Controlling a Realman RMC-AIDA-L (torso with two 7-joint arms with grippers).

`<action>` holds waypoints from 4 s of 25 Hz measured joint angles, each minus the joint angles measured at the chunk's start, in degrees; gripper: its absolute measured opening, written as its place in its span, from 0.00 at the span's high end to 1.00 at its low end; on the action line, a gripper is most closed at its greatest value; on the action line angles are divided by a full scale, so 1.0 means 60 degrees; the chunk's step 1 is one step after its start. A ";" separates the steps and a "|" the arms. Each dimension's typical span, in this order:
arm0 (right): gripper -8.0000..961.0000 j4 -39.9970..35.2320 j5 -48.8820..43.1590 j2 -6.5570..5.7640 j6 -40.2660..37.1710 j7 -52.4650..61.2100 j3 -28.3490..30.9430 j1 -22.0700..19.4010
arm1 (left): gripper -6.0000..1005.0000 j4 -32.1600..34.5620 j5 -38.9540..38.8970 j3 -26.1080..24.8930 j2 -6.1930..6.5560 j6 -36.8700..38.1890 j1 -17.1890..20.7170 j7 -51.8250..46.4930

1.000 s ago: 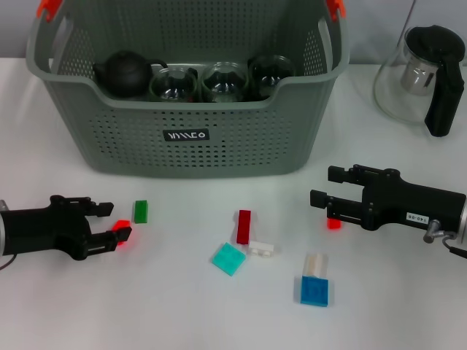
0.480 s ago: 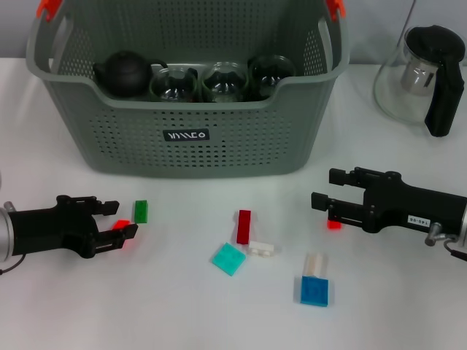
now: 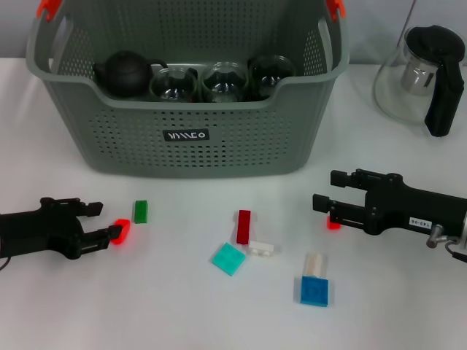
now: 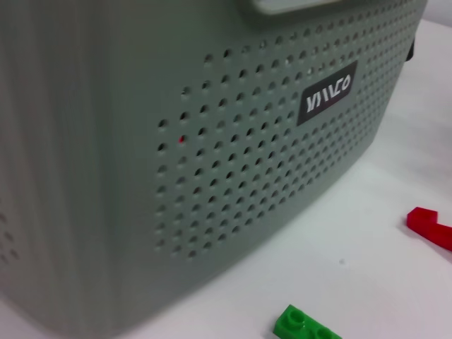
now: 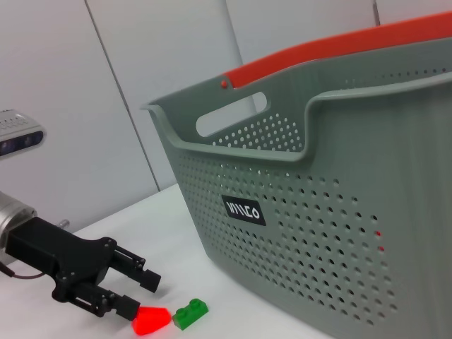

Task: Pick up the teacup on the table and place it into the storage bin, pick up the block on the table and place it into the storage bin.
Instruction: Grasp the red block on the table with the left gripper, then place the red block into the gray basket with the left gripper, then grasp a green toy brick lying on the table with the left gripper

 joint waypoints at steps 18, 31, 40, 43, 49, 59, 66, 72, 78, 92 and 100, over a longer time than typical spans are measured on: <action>0.26 0.0000 0.0000 -0.0016 -0.0255 0.0000 0.0005 -0.0174 | 0.42 -0.0434 0.0013 0.0155 -0.0028 0.0054 -0.0066 -0.0021; 0.26 0.0000 0.0000 -0.0041 -0.0266 0.0000 -0.0010 -0.0199 | 0.47 -0.0604 0.0005 0.0775 -0.0032 -0.0032 -0.0165 -0.0058; 0.26 0.0000 0.0000 -0.0044 -0.0266 0.0000 -0.0044 -0.0222 | 0.52 -0.0484 -0.0001 0.0693 0.0003 -0.0198 -0.0132 -0.0120; 0.26 0.0000 0.0000 -0.0044 -0.0266 0.0000 -0.0040 -0.0239 | 0.58 -0.0482 -0.0001 0.0693 0.0002 -0.0215 -0.0109 -0.0120; 0.26 0.0000 0.0000 -0.0044 -0.0266 0.0000 -0.0044 -0.0246 | 0.69 -0.0465 0.0021 0.0755 -0.0005 -0.0346 -0.0128 -0.0499; 0.26 0.0000 -0.0009 -0.0051 -0.0266 0.0000 -0.0057 -0.0259 | 0.80 -0.0124 0.0033 0.0797 0.0039 0.0017 -0.0134 -0.1174; 0.26 -0.0001 -0.0015 -0.0059 -0.0265 0.0000 -0.0053 -0.0259 | 0.79 0.0485 -0.0758 0.0596 0.0428 0.2470 -0.0264 -0.2019; 0.26 -0.0001 -0.0016 -0.0049 -0.0265 -0.0015 -0.0054 -0.0241 | 0.78 0.0846 -0.2029 0.0379 0.1000 0.4164 -0.1475 -0.5050; 0.26 -0.0002 -0.0015 -0.0020 -0.0265 -0.0029 -0.0065 -0.0204 | 0.76 0.0862 -0.2225 0.0827 0.1119 0.2723 -0.3042 -0.6286; 0.26 -0.0039 -0.0014 0.0015 -0.0407 -0.0003 -0.0017 -0.0148 | 0.71 0.0360 -0.1789 0.5700 0.0941 -0.3438 -0.3327 -0.7990; 0.26 -0.0069 0.0004 0.0009 -0.0490 0.0001 0.0000 -0.0142 | 0.65 0.0697 -0.2032 0.6022 0.0671 -0.3605 -0.3238 -0.8122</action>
